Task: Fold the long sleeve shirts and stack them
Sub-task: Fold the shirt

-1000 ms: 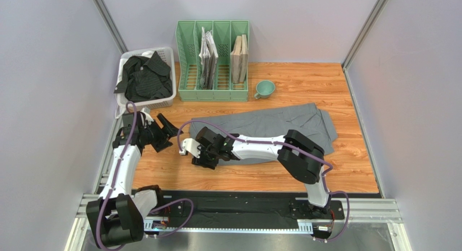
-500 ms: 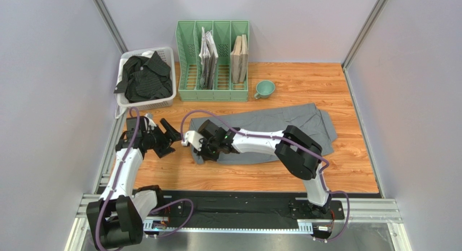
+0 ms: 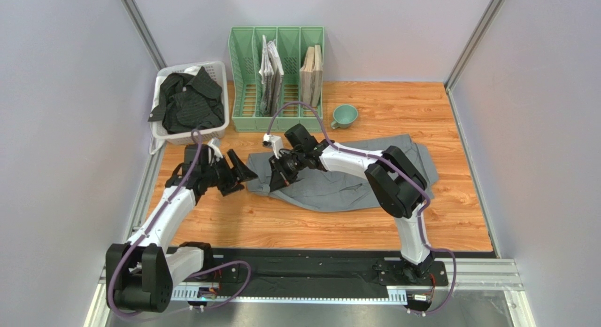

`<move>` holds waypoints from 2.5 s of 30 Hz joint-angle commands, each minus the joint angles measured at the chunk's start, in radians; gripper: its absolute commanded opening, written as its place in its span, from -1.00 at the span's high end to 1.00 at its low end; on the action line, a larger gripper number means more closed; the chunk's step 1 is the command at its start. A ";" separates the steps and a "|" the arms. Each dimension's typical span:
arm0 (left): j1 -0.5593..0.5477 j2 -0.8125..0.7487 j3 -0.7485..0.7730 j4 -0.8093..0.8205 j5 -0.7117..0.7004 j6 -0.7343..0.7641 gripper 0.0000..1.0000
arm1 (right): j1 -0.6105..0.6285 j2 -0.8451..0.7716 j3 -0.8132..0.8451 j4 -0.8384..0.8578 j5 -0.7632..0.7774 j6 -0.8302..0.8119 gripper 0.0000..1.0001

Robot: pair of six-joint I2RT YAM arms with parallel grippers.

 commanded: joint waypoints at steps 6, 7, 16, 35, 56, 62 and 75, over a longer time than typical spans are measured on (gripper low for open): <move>-0.215 -0.059 0.222 -0.149 -0.316 0.741 -0.12 | -0.050 0.052 0.007 0.128 -0.173 0.192 1.00; -0.243 -0.085 0.207 -0.149 -0.323 0.807 -0.07 | -0.050 0.054 0.004 0.136 -0.181 0.208 1.00; -0.559 -0.116 0.213 -0.124 -0.537 1.057 -0.10 | -0.060 0.063 -0.011 0.164 -0.233 0.240 1.00; -0.872 0.166 0.208 -0.042 -0.883 1.211 -0.18 | -0.080 0.056 -0.051 0.214 -0.292 0.283 1.00; -0.688 0.054 0.185 -0.145 -0.853 1.313 0.53 | -0.075 0.051 -0.074 0.222 -0.307 0.278 1.00; -0.746 -0.093 0.266 -0.272 -0.569 1.236 0.03 | -0.077 0.051 -0.071 0.230 -0.308 0.294 1.00; -0.809 0.174 0.305 -0.220 -0.676 1.222 -0.05 | -0.075 0.042 -0.071 0.234 -0.316 0.306 1.00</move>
